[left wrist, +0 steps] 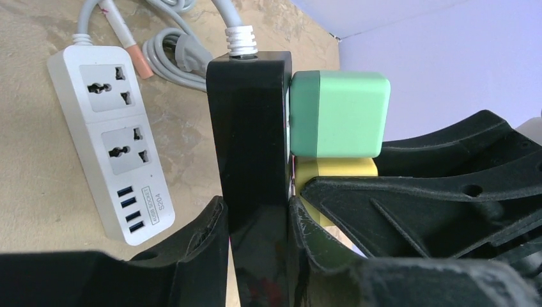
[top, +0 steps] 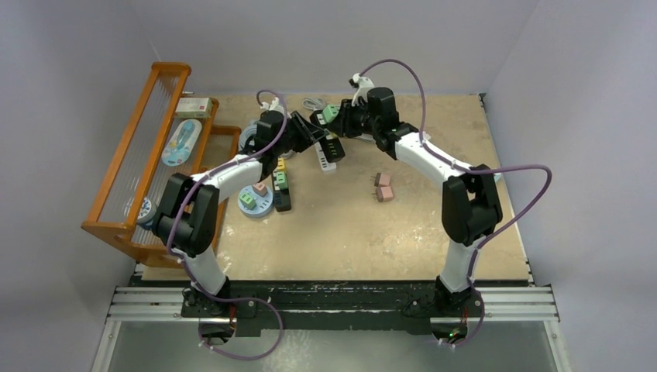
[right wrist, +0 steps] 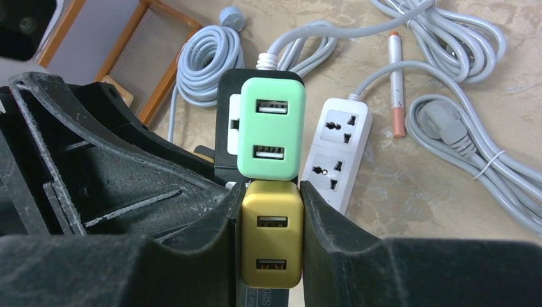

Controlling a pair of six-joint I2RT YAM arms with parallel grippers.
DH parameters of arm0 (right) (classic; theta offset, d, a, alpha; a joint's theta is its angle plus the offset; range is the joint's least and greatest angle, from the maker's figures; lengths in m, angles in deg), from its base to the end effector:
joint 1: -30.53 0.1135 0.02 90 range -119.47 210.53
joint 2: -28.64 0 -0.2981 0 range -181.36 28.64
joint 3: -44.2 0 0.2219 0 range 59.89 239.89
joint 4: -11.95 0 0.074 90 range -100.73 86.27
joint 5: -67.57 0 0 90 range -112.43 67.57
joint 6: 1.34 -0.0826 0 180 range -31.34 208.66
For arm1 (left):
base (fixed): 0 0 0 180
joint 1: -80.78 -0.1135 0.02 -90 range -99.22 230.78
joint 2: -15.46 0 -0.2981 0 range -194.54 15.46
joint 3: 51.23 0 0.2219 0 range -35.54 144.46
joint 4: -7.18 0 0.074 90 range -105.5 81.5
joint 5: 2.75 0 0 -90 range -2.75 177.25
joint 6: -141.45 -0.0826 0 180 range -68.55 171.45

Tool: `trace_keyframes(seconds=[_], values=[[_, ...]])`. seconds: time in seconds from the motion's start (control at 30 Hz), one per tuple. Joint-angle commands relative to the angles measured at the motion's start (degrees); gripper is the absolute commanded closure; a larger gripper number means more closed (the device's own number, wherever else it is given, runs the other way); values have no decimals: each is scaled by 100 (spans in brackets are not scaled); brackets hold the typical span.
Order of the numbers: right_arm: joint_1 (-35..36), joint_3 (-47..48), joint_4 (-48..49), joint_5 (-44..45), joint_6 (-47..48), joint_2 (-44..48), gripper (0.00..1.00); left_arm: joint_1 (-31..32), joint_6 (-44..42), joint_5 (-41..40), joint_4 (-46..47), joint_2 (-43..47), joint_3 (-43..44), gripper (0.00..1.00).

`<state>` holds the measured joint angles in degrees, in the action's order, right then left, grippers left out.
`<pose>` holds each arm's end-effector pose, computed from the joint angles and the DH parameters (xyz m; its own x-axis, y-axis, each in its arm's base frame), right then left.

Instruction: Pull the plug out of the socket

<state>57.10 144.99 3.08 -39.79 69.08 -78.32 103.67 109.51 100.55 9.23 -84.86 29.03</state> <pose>0.4140 0.2346 0.3351 -0.4481 0.1335 -0.8840 -0.5673 0.7217 0.3966 0.3875 -0.1842 0.2829 -0.6429 -0.6250 -0.4428 0.0652 0.5313 -0.8447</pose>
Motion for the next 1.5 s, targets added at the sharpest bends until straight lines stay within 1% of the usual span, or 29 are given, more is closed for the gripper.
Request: trace_keyframes(seconds=[0.0,0.03,0.17,0.27,0.33,0.43,0.5,0.6,0.7,0.9,1.0,1.13,1.27,1.47], values=[[51,153,1029,-982,-308,561,100,23,-113,-152,-130,-161,219,100],[43,152,949,-859,-223,608,100,27,-199,-283,-316,-156,279,100],[258,306,135,939,609,867,100,26,-498,-885,-1024,-125,556,100],[305,139,-54,1586,862,1162,100,13,-563,-1185,-1175,-112,617,100],[305,16,-190,1868,891,1314,100,13,-559,-1293,-1249,-132,690,100],[263,-243,-279,1681,896,1516,100,15,-563,-1389,-1332,-166,777,100],[177,-530,-173,1189,892,1662,100,14,-570,-1398,-1323,-165,799,100],[-6,-1113,91,260,606,1887,100,14,-623,-1298,-1250,-119,824,100],[-88,-1751,189,-233,348,2049,100,-10,-838,-1181,-1326,-30,873,100],[-92,-2862,-4,-726,95,2345,100,-286,-1284,-990,-1670,362,882,100],[-84,-3378,-81,-911,40,2489,100,-375,-1436,-1024,-1818,547,828,100],[-83,-4088,-126,-1415,-168,2735,100,-411,-1525,-1051,-1869,663,704,100],[-84,-4442,-180,-1792,-260,2808,100,-416,-1630,-1005,-2034,711,646,100],[-89,-4626,-48,-2156,-299,2528,100,-412,-1722,-1210,-2201,924,461,100]])
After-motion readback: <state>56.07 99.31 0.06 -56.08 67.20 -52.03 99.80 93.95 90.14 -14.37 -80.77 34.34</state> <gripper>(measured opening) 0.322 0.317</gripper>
